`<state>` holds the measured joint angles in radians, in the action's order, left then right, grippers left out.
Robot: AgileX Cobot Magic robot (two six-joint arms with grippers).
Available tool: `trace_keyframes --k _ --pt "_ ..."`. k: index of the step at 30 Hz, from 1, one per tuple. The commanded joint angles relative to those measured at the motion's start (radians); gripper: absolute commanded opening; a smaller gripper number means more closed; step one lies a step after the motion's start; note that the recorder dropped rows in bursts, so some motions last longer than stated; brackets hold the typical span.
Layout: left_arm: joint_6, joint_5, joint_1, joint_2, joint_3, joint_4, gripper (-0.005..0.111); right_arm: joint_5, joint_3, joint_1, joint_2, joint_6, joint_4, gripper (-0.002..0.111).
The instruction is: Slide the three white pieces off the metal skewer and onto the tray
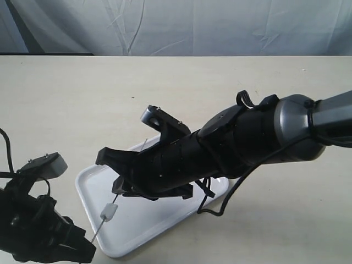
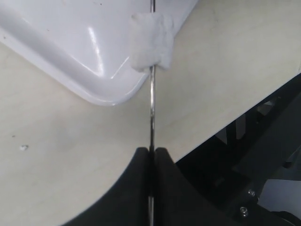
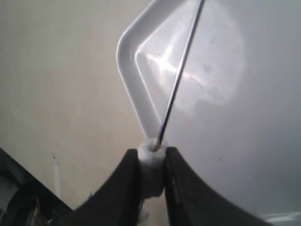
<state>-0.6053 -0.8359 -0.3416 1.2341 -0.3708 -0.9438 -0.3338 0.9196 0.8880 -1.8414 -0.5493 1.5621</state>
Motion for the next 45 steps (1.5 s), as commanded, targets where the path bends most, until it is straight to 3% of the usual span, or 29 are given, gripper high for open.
trace_keyframes --k 1,7,16,18,21,22,28,34,38,45 --pt "-0.007 -0.049 0.001 0.002 0.003 0.002 0.0 0.071 0.005 -0.004 -0.001 -0.027 -0.027 0.013" --pt "-0.007 -0.077 0.001 0.0 0.003 0.0 0.0 0.13 0.005 -0.048 -0.001 -0.027 -0.073 0.014" --pt "0.002 -0.244 0.001 0.0 0.003 -0.006 0.0 0.133 0.005 -0.191 -0.001 -0.053 -0.181 0.014" --pt "0.002 -0.23 0.001 0.0 0.003 0.002 0.0 0.094 0.005 -0.218 -0.001 -0.053 -0.239 0.019" --pt "0.03 -0.22 0.001 0.0 0.003 0.024 0.0 0.09 0.005 -0.219 -0.001 -0.053 -0.28 0.04" --pt "0.03 -0.232 0.001 0.0 0.003 0.024 0.0 0.114 0.005 -0.219 -0.001 -0.05 -0.277 0.042" --pt "0.045 -0.178 0.001 0.0 0.003 0.035 0.0 0.056 0.005 -0.219 -0.001 -0.035 -0.276 0.042" --pt "0.045 -0.043 0.001 0.0 0.003 0.042 0.0 -0.091 0.005 -0.219 -0.001 -0.033 -0.215 0.042" --pt "0.045 -0.039 0.001 0.0 0.003 0.045 0.0 -0.209 0.005 -0.214 -0.001 -0.033 -0.181 0.042" --pt "0.018 -0.04 0.001 0.0 0.003 0.017 0.0 -0.182 0.005 -0.102 -0.001 -0.033 -0.115 0.042"
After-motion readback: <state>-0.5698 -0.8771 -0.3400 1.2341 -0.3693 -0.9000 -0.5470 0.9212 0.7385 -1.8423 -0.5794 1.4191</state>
